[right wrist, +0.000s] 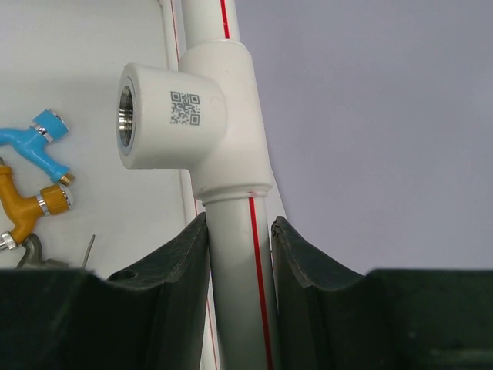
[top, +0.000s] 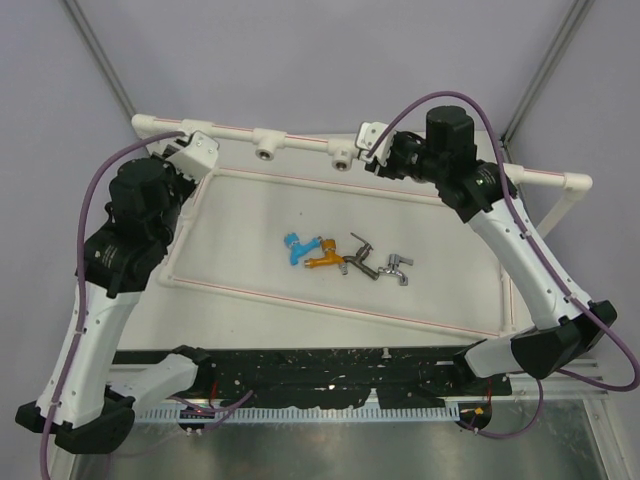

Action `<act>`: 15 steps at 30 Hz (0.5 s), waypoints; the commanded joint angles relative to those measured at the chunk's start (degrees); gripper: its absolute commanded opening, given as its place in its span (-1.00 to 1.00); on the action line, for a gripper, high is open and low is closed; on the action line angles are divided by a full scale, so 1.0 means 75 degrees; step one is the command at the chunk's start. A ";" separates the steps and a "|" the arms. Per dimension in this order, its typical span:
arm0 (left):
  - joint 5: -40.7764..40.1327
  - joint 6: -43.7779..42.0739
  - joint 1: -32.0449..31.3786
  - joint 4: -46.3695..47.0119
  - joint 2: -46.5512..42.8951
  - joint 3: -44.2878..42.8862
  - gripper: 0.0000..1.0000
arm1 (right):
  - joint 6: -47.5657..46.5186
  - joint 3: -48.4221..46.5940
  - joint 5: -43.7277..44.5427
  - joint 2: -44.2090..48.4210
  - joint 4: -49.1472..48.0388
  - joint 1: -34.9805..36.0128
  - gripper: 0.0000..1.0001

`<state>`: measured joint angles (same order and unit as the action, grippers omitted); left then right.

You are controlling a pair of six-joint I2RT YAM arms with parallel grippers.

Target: Install the water faucets

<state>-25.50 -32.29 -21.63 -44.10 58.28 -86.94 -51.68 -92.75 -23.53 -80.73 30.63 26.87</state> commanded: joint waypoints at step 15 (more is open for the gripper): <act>0.1798 0.1316 -0.1792 0.1543 -0.0271 -0.0419 0.49 | 0.1020 0.0390 -0.0578 -0.0510 0.0193 0.0179 -0.89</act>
<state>-13.61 -29.65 -35.27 -37.10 57.78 -85.82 -51.11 -92.44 -23.90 -81.03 29.08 27.29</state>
